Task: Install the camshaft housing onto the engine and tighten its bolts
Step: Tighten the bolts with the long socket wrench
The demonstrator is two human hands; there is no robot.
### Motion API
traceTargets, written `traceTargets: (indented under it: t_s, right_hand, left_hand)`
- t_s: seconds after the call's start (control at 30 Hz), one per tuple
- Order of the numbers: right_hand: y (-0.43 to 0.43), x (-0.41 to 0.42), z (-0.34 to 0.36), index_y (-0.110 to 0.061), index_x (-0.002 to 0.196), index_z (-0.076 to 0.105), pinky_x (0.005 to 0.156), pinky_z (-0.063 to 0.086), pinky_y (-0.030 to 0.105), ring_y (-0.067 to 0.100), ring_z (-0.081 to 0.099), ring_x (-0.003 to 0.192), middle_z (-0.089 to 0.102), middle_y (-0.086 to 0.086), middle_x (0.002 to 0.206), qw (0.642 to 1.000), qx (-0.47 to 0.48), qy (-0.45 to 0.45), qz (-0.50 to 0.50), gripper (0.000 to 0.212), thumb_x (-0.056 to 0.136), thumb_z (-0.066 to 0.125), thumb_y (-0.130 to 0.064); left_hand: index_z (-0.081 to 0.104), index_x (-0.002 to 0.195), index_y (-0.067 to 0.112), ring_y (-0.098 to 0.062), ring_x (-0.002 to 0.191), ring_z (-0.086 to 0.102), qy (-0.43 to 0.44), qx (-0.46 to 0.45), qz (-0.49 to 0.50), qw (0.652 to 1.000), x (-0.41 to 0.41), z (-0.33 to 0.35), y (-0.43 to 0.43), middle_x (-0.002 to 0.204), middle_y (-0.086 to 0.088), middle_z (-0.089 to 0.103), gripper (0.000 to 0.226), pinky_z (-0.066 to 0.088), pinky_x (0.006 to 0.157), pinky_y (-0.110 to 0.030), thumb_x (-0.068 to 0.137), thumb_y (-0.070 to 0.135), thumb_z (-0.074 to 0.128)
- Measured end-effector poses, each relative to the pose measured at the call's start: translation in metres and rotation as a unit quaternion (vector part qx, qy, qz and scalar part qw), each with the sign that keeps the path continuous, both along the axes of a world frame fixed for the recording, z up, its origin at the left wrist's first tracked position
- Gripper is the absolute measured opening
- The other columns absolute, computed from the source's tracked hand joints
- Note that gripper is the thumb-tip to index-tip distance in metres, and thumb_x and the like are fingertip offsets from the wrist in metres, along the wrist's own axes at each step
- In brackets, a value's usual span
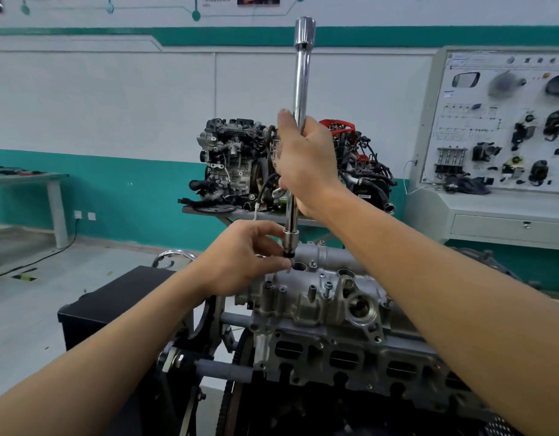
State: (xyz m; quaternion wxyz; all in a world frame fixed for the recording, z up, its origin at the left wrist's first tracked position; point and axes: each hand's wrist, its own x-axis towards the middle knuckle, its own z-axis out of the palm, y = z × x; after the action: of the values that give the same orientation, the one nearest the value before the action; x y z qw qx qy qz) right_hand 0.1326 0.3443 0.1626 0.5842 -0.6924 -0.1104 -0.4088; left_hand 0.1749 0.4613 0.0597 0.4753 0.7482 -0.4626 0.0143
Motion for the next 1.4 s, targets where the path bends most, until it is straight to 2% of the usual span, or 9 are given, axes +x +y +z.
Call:
traceTargets:
  t_s: [0.1,0.23,0.4,0.6,0.8,0.9,1.0,1.17,1.4]
  right_hand:
    - [-0.013,-0.013,-0.001,-0.017,0.074,0.037,0.040,0.026,0.024,0.010,0.028,0.038,0.034,-0.005,0.051,1.000,0.010,0.007,-0.001,0.036,0.106,0.044,-0.031]
    - [-0.030,-0.029,-0.001,-0.017,0.073,0.037,0.042,0.025,0.026,0.010,0.026,0.041,0.032,-0.004,0.053,1.000,0.010,0.002,-0.019,0.036,0.106,0.044,-0.030]
    - [-0.042,-0.039,-0.001,-0.017,0.070,0.034,0.042,0.024,0.026,0.010,0.026,0.041,0.032,-0.002,0.055,0.999,0.007,-0.014,-0.041,0.039,0.106,0.044,-0.029]
    - [-0.043,-0.040,-0.012,-0.016,0.074,0.039,0.045,0.025,0.030,0.012,0.028,0.044,0.034,0.001,0.057,0.998,0.032,-0.024,-0.053,0.035,0.105,0.046,-0.030]
    - [-0.040,-0.040,-0.012,-0.014,0.079,0.042,0.043,0.025,0.029,0.011,0.027,0.044,0.032,-0.002,0.055,0.999,0.038,-0.012,-0.032,0.034,0.106,0.044,-0.035]
    - [-0.037,-0.039,-0.017,-0.011,0.085,0.050,0.045,0.022,0.029,0.010,0.026,0.044,0.032,-0.003,0.055,0.998,0.058,-0.004,0.035,0.043,0.107,0.033,-0.044]
    - [-0.034,-0.037,-0.024,-0.009,0.091,0.054,0.044,0.024,0.025,0.008,0.029,0.044,0.034,-0.001,0.060,0.993,0.053,-0.014,0.103,0.045,0.110,0.025,-0.038]
    - [-0.030,-0.035,-0.030,-0.010,0.089,0.056,0.043,0.024,0.023,0.007,0.032,0.044,0.039,0.000,0.060,0.991,0.020,-0.030,0.130,0.041,0.110,0.027,-0.030]
    - [-0.035,-0.034,-0.029,-0.009,0.091,0.055,0.046,0.027,0.025,0.007,0.035,0.045,0.041,0.001,0.062,0.994,0.043,-0.033,0.097,0.038,0.110,0.028,-0.026]
  left_hand:
    - [0.061,0.124,0.008,-0.018,0.085,0.073,0.000,0.000,-0.027,1.000,-0.012,0.000,-0.013,0.088,0.001,0.079,0.045,0.056,0.079,-0.033,0.083,0.013,0.080]
    - [0.062,0.123,0.010,-0.021,0.091,0.074,0.003,-0.019,-0.042,0.999,-0.024,-0.001,-0.032,0.090,-0.001,0.079,0.043,0.056,0.090,-0.039,0.084,0.011,0.080]
    - [0.060,0.127,0.009,-0.007,0.079,0.071,0.000,-0.015,-0.054,0.998,-0.027,-0.002,-0.048,0.086,0.004,0.079,0.046,0.051,0.079,-0.024,0.085,0.012,0.078]
    - [0.063,0.120,0.013,-0.021,0.083,0.074,0.006,-0.013,-0.069,0.998,-0.024,-0.009,-0.047,0.091,-0.005,0.079,0.038,0.059,0.083,-0.037,0.086,0.009,0.077]
    - [0.064,0.118,0.018,-0.024,0.085,0.076,0.016,-0.036,-0.074,0.997,-0.022,-0.018,-0.043,0.093,-0.003,0.079,0.035,0.061,0.081,-0.034,0.087,0.011,0.076]
    - [0.061,0.112,0.027,-0.013,0.078,0.075,-0.003,-0.049,-0.058,0.997,-0.025,-0.023,-0.045,0.088,0.003,0.079,0.032,0.058,0.072,-0.022,0.087,0.015,0.076]
    - [0.060,0.104,0.029,-0.004,0.069,0.071,-0.012,-0.061,-0.046,0.997,-0.027,-0.026,-0.047,0.082,0.005,0.079,0.029,0.051,0.064,-0.013,0.088,0.012,0.075]
    - [0.063,0.110,0.019,-0.008,0.074,0.073,-0.006,-0.045,-0.056,0.997,-0.027,-0.025,-0.047,0.086,0.000,0.079,0.023,0.051,0.067,-0.015,0.090,0.013,0.073]
    - [0.065,0.108,0.020,-0.014,0.081,0.076,-0.004,-0.050,-0.055,0.997,-0.028,-0.026,-0.051,0.088,0.001,0.079,0.021,0.060,0.075,-0.027,0.090,0.011,0.072]
